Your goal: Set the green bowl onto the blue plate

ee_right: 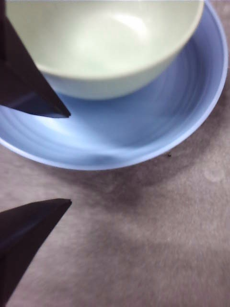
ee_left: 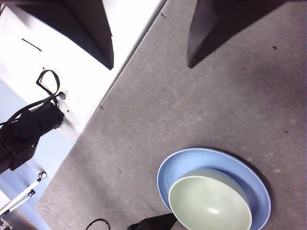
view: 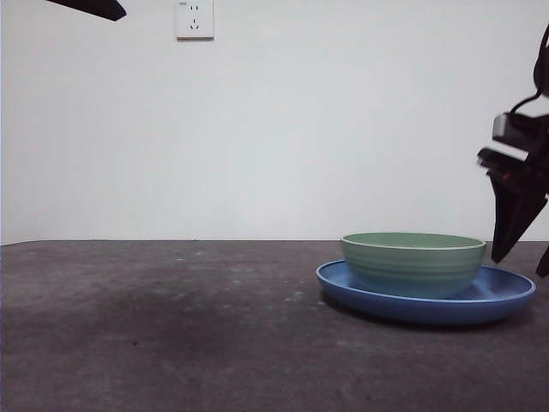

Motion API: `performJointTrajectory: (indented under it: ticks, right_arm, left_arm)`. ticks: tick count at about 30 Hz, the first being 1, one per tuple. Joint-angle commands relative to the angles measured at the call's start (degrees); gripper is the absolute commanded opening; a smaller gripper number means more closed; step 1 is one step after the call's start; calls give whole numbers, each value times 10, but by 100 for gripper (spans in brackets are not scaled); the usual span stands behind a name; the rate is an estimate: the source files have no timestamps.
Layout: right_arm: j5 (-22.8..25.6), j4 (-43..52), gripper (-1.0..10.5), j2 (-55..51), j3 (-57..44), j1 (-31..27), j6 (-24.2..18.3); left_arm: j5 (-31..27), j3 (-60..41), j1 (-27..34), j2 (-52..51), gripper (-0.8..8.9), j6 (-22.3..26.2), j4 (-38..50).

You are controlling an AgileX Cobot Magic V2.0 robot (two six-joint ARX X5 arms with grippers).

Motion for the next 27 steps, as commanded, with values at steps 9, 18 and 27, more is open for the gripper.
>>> performJointTrajectory:
  ticks: [9,18,27]
  right_arm:
    - [-11,32,97,48,7,0,-5]
    - [-18,38,32,51,7,0,-4]
    - [-17,49,11,50,7,0,13]
  left_arm:
    - [5,7,-4,5,248,7,3]
    - [5,7,-4,5,248,7,2]
    - [5,7,-4,5,248,7,0]
